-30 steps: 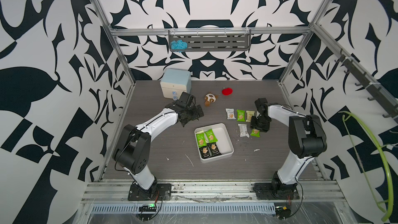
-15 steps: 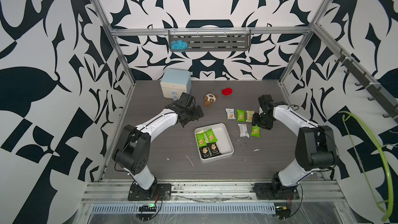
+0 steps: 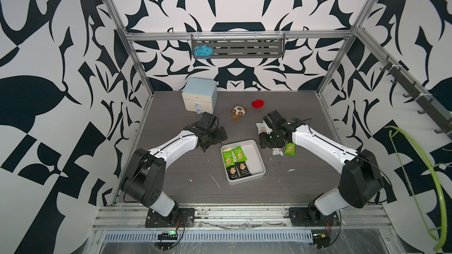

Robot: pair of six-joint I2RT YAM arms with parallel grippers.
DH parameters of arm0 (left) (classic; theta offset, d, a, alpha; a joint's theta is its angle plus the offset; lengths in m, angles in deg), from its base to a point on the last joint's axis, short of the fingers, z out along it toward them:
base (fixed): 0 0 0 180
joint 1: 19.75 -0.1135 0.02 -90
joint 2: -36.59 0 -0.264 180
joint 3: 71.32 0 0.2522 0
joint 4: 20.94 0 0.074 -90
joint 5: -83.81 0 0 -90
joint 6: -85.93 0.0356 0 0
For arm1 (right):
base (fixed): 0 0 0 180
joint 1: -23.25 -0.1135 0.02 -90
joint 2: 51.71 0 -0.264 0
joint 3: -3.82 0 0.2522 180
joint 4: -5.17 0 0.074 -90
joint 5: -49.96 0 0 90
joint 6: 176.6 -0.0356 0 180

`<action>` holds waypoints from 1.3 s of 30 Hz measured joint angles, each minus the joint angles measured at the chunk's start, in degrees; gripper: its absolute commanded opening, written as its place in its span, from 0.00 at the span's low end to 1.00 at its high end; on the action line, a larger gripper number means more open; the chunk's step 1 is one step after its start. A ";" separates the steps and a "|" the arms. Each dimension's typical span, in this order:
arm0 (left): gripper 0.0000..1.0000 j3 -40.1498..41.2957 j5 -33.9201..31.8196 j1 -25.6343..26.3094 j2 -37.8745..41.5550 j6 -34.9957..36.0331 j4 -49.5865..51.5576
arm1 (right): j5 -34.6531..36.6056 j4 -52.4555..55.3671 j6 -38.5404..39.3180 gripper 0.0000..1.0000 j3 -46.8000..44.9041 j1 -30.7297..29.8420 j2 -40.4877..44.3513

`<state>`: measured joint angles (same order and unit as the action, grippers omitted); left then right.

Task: Take the cookies out of the storage box
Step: Pick up the cookie from the storage box.

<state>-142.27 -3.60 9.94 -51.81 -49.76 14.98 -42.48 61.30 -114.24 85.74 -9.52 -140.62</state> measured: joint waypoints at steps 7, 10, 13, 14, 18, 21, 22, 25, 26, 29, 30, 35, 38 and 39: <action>0.99 3.06 -1.36 -0.17 3.61 -0.44 0.04 | -1.49 -2.03 -0.92 0.63 4.22 -6.64 -6.71; 0.99 3.98 -1.77 -0.48 5.09 -0.57 0.20 | -1.75 -2.36 -0.92 0.63 6.38 -8.74 -9.88; 0.99 4.76 -2.36 -0.96 6.49 -0.57 0.44 | -1.88 -2.51 -0.87 0.63 8.79 -10.25 -13.07; 0.99 5.09 -2.58 -1.11 6.95 -0.57 0.44 | -1.86 -2.51 -0.81 0.63 9.70 -10.71 -14.27; 0.99 6.71 -3.17 -1.75 9.05 -0.57 0.79 | -1.66 -2.49 -0.44 0.63 12.85 -11.74 -18.71; 0.99 8.02 -3.50 -2.21 10.34 -0.57 1.20 | -0.96 -2.08 -0.09 0.63 14.93 -12.02 -21.75; 0.99 8.28 -3.56 -2.36 10.58 -0.57 1.36 | -0.63 -1.90 0.07 0.63 15.45 -12.09 -22.56; 0.99 9.07 -3.78 -2.71 11.08 -0.57 1.57 | 0.66 -1.14 0.72 0.64 16.55 -12.35 -24.26; 0.99 9.16 -3.85 -2.75 11.15 -0.57 1.73 | 1.05 -0.76 0.90 0.64 16.85 -12.37 -24.70; 0.99 9.64 -3.93 -2.86 11.69 -0.57 1.79 | 1.81 0.04 1.36 0.64 17.51 -12.39 -25.62; 0.99 9.79 -3.96 -2.97 11.87 -0.57 1.79 | 1.97 0.24 1.53 0.65 17.62 -12.39 -25.92; 0.99 10.75 -4.31 -3.10 12.68 -0.57 1.99 | 2.12 0.61 2.14 0.65 17.81 -12.59 -26.77; 0.99 10.88 -4.37 -3.17 12.74 -0.57 2.36 | 2.03 0.61 2.32 0.66 17.84 -12.83 -26.97; 0.99 10.88 -4.44 -3.23 12.81 -0.57 2.38 | 2.03 0.63 2.34 0.66 17.84 -12.94 -27.08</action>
<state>-131.38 -8.04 6.70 -39.00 -50.33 17.36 -40.44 61.93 -111.90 103.57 -22.46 -167.70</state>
